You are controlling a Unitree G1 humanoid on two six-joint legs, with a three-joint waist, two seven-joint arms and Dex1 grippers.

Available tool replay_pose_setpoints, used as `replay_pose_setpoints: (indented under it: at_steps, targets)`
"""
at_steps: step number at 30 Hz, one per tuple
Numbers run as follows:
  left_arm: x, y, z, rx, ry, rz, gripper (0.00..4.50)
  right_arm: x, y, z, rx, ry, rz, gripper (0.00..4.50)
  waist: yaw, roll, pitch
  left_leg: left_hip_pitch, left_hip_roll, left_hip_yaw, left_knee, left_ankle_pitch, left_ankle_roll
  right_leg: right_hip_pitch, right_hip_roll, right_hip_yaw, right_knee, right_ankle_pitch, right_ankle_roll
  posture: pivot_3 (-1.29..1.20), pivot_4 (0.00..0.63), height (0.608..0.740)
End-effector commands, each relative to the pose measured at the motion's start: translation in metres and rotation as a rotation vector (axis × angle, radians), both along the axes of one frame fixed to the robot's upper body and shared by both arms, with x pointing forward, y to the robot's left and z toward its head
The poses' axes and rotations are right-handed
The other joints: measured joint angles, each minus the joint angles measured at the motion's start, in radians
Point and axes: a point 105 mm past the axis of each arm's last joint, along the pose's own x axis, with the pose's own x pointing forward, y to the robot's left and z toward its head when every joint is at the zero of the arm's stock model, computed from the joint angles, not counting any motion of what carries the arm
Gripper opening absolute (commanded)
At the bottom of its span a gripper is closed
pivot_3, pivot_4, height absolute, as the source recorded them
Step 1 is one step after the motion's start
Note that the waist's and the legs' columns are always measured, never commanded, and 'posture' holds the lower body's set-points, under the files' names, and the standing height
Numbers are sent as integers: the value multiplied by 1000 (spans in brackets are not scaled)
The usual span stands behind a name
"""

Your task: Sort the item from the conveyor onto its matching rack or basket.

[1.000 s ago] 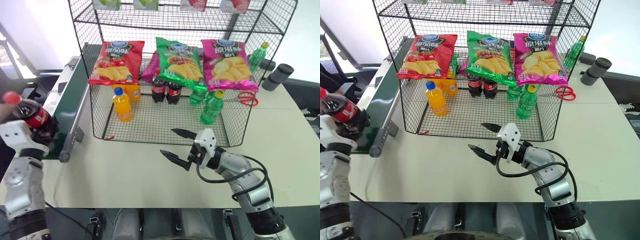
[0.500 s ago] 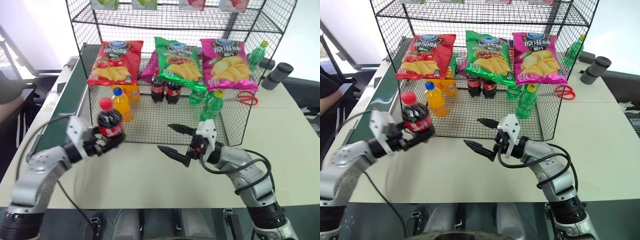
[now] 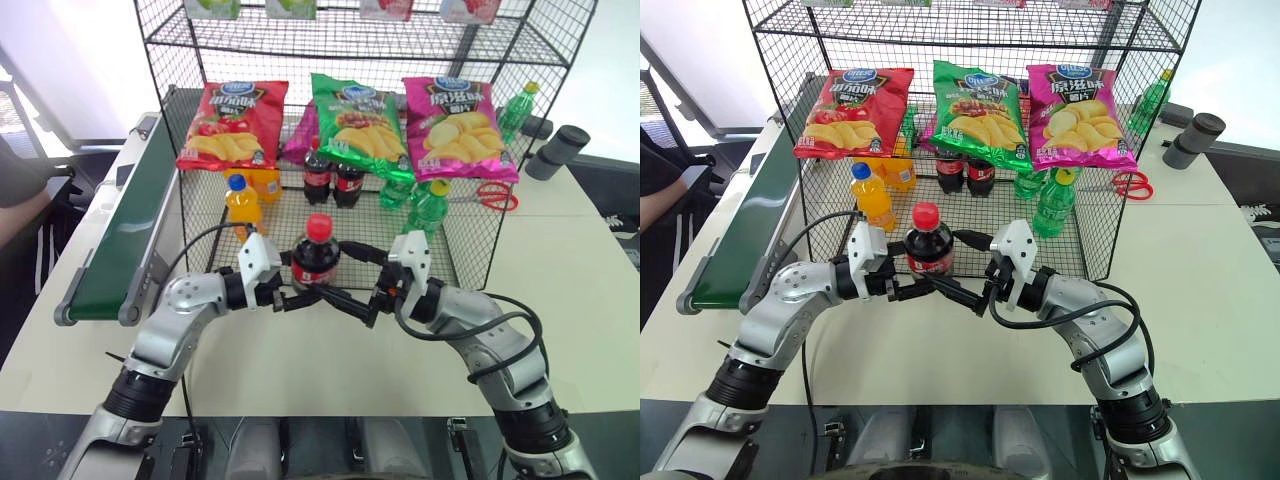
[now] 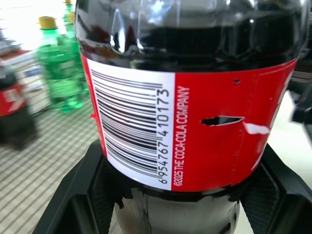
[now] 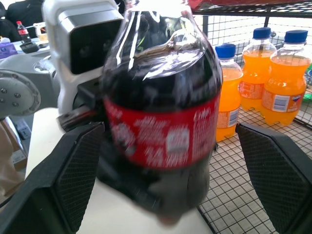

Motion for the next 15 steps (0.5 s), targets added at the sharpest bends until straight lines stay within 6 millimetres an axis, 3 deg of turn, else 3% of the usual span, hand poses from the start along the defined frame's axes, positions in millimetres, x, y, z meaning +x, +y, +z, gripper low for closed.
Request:
replay_pose_setpoints:
  at_steps: [1,5,10,11,13,15]
  targets:
    - [-3,-7,15,-11,-84,-47,2845,-7,4,14,24,-50,19,4500,-1,0,0,0,0,0,0,0,0,0,0,0,0,0,0,0,150,740]
    - [-4,-11,15,-14,-88,-55,2845,-9,5,13,33,-35,38,4500,1,0,0,0,0,0,0,0,0,0,1,0,0,0,0,0,150,740]
    - [-6,-13,13,-21,-60,-68,2845,-10,5,12,40,-25,44,2951,0,0,0,0,0,0,0,0,0,0,1,0,0,0,0,0,150,740]
    - [-7,-13,13,-27,-44,-72,2845,-9,5,12,37,-29,40,2942,0,0,0,0,1,0,0,0,0,0,1,0,0,0,0,0,150,740]
    - [-4,-11,11,-29,-24,-51,3878,-7,5,12,34,-34,36,2942,0,0,0,0,1,0,0,0,0,0,1,0,0,0,0,0,150,740]
    - [0,-7,8,-8,-47,-7,4384,-5,5,12,37,-42,21,2942,1,0,0,0,1,0,0,0,0,0,1,0,0,0,0,0,150,740]
